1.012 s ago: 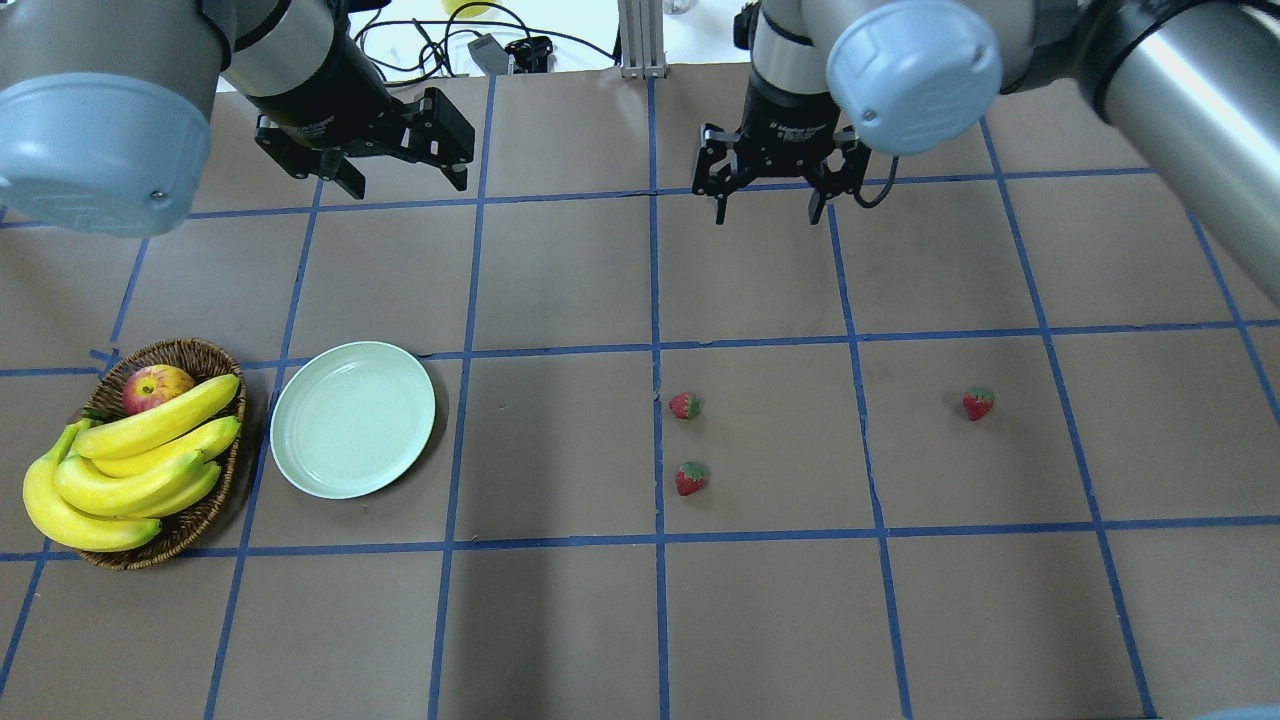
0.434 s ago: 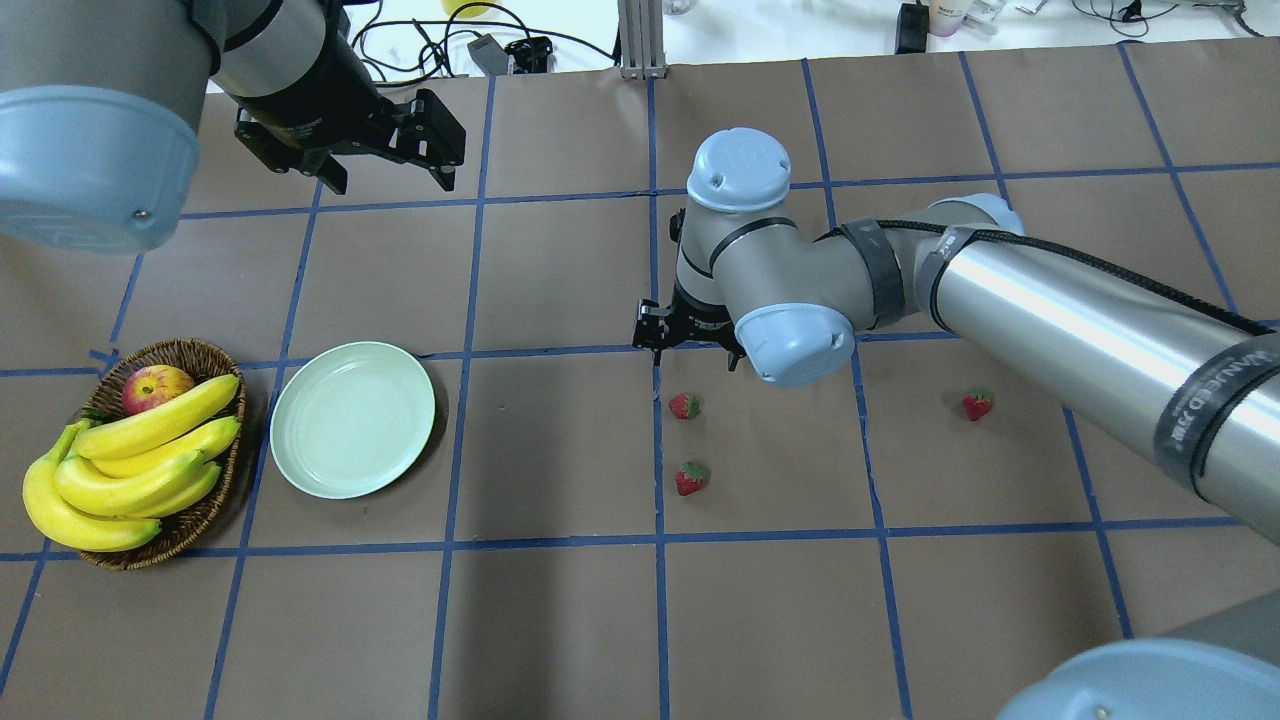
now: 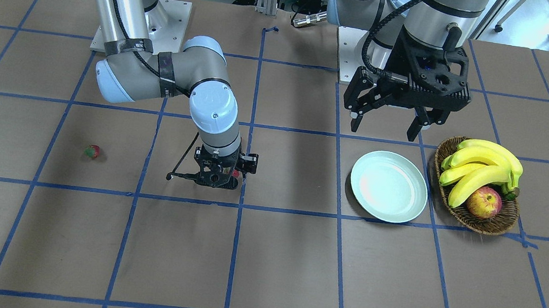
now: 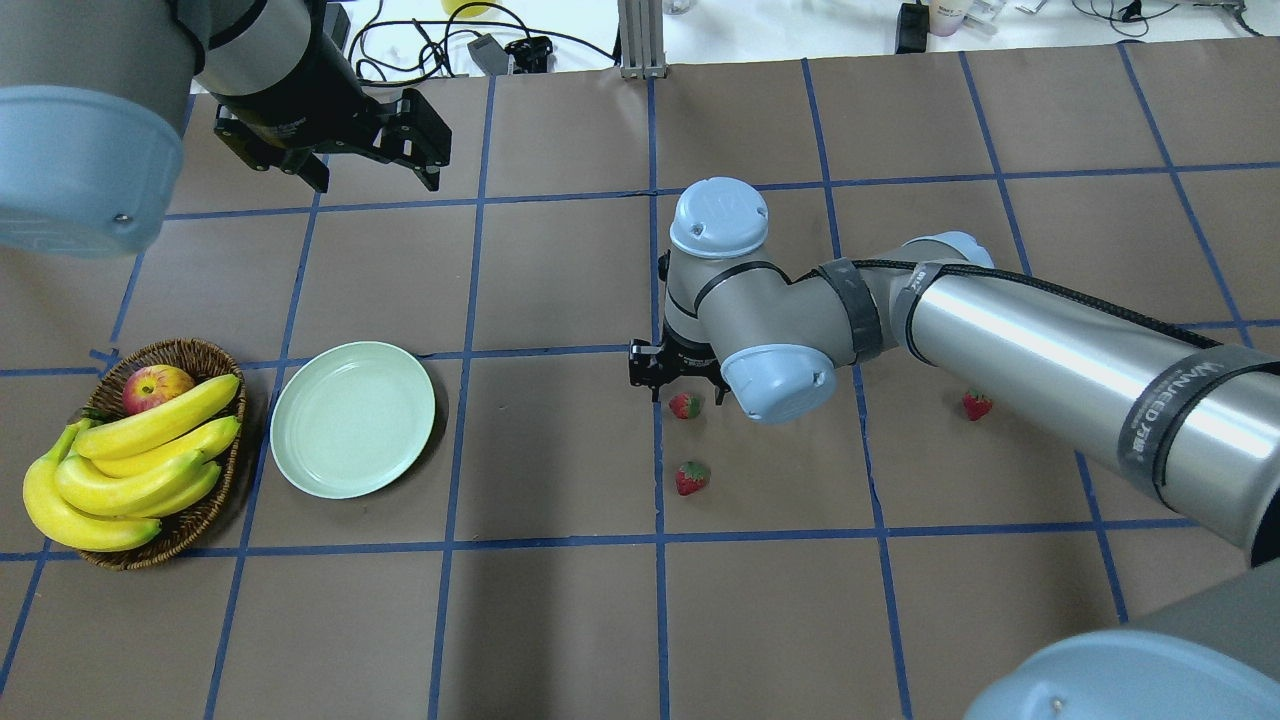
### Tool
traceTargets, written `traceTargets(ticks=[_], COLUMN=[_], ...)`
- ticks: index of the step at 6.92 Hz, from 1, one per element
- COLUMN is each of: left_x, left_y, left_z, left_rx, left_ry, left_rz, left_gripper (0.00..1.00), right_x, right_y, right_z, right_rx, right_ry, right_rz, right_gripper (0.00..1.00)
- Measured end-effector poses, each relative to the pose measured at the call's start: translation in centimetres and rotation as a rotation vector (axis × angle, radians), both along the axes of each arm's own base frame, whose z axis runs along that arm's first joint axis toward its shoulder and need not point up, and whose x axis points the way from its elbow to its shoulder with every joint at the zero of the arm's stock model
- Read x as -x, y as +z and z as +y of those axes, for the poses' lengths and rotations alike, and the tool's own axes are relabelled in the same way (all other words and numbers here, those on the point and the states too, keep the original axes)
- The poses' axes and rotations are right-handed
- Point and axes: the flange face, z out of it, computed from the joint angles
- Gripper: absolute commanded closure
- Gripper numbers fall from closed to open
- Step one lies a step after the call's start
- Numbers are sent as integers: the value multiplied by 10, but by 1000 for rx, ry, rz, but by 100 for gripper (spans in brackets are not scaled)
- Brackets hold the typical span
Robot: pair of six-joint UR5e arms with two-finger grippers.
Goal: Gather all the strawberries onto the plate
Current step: 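Reach the right gripper down and grasp the farther central strawberry, then carry the strawberry toward the plate and release it on the table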
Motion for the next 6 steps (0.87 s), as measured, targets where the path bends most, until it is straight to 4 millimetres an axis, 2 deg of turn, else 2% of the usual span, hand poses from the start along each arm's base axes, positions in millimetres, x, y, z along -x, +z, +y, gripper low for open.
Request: traceTargets(ticks=[1,3,4,6], left_x=[-1,-2,-3,-4], left_y=[0,1,2,3], left_z=[0,0,0,0], left_rx=[0,2,2,5], left_ry=[2,4,5,2], left_rz=[0,-1,-1,-6], left_gripper=[0,0,0,0], right_x=[0,-2,-9,-39], right_y=[-1,1,8,23], right_z=[1,1,-2,-1], right_rx=[-4,-7,0,5], right_ry=[4,4,1,1], right_rz=[1,-10,-37,-128], right_gripper=[100,100,100,100])
